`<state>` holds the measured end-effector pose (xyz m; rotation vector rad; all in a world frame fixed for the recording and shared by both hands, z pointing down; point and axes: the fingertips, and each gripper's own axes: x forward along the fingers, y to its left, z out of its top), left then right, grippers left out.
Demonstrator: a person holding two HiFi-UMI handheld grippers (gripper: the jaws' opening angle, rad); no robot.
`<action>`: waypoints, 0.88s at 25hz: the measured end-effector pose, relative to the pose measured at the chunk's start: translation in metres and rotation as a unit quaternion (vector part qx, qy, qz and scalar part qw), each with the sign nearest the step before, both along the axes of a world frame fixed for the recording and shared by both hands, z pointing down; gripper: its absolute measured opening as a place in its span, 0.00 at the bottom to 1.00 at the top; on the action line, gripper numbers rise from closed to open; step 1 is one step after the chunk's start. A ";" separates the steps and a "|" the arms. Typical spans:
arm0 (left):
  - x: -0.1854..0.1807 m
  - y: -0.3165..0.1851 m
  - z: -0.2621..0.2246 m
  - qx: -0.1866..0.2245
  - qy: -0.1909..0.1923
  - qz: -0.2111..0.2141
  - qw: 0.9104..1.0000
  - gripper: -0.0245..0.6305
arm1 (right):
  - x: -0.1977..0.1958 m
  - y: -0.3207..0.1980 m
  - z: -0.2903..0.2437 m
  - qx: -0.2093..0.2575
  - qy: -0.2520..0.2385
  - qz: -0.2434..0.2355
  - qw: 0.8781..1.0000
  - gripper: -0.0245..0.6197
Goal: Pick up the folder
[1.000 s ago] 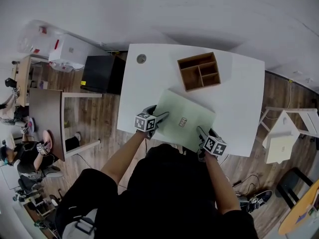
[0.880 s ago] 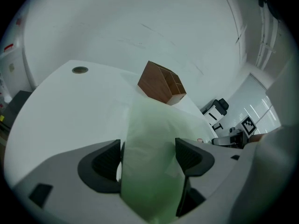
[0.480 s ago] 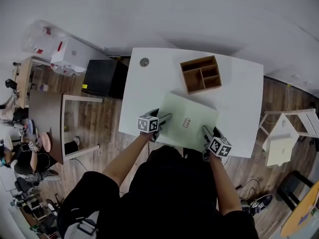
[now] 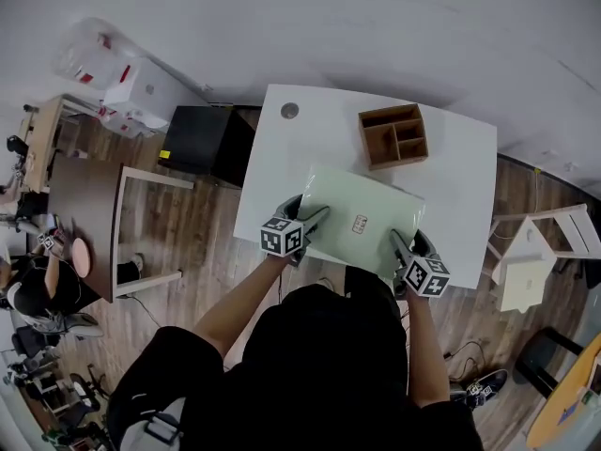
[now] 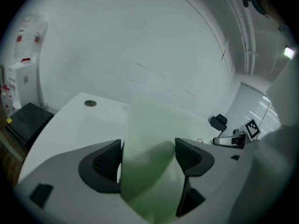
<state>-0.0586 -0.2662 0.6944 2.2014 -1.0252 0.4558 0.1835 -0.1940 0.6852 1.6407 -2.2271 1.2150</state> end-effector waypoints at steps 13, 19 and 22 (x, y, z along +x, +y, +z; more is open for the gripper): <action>-0.047 0.058 -0.105 0.090 0.060 -0.070 0.992 0.58 | -0.040 0.032 -0.127 0.149 0.065 -0.013 0.987 0.55; -0.064 0.085 -0.154 0.135 0.087 -0.094 0.983 0.58 | -0.057 0.052 -0.190 0.207 0.094 -0.021 0.974 0.55; -0.073 0.096 -0.181 0.164 0.091 -0.092 0.978 0.58 | -0.067 0.064 -0.218 0.234 0.098 -0.012 0.967 0.55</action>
